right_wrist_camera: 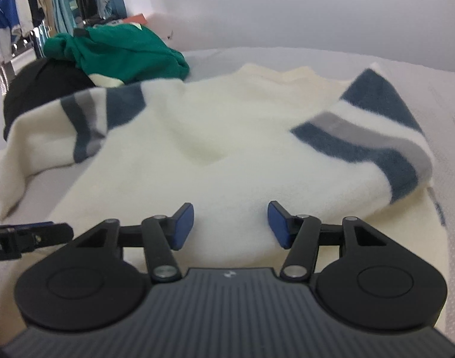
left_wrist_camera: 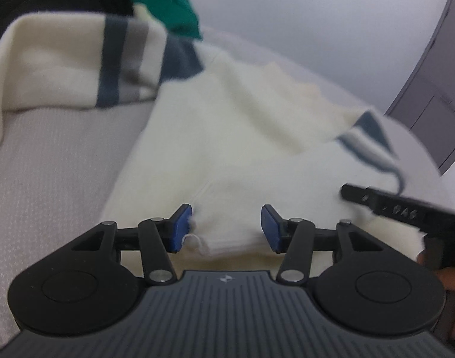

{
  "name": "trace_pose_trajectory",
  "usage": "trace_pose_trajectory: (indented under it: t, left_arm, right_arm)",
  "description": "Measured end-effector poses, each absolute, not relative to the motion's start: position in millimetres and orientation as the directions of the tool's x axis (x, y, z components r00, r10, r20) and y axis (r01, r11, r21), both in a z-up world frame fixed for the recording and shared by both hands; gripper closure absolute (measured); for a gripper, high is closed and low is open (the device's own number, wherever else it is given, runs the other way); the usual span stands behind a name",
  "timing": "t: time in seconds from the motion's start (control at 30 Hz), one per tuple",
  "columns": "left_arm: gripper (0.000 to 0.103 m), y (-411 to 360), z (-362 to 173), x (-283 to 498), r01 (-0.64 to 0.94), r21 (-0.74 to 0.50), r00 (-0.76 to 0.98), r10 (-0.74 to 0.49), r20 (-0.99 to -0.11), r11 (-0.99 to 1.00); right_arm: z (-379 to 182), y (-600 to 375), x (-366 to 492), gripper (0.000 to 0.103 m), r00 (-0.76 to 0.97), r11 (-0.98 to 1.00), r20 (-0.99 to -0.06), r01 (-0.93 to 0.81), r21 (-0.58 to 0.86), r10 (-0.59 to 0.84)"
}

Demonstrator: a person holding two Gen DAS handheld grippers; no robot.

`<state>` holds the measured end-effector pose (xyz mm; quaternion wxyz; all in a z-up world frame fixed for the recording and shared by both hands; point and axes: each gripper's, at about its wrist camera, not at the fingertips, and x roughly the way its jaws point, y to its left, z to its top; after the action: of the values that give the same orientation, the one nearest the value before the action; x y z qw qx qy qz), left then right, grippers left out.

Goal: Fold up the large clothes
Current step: 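Open the right gripper and release the sleeve on the sweater body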

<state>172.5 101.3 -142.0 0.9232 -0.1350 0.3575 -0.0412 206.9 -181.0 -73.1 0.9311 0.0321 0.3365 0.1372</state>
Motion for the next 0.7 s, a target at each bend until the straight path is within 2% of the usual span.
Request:
trace_pose_trajectory:
  t: [0.13,0.33,0.43,0.7]
  left_arm:
    - [0.045,103,-157,181,-0.051,-0.253,0.691,-0.149,-0.707,0.966]
    - [0.045,108,-156,180,-0.068,-0.271,0.694,-0.149,-0.704,0.960]
    - [0.045,116,-145,173,-0.094,-0.280,0.740,-0.121,-0.661,0.955]
    - [0.042,150,-104,154,-0.259,-0.201,0.837,0.115,-0.534,0.945]
  right_arm:
    - [-86,-185,212,0.047,0.710,0.965,-0.653,-0.211,0.158,0.263]
    - [-99,-183,214,0.047,0.676,0.967,-0.693,-0.209,0.144,0.250]
    - [-97,-186,212,0.047,0.676,0.966,-0.691,-0.198,0.167,0.258]
    - [-94,-190,209,0.047,0.677,0.964,-0.686,-0.190,0.187,0.267]
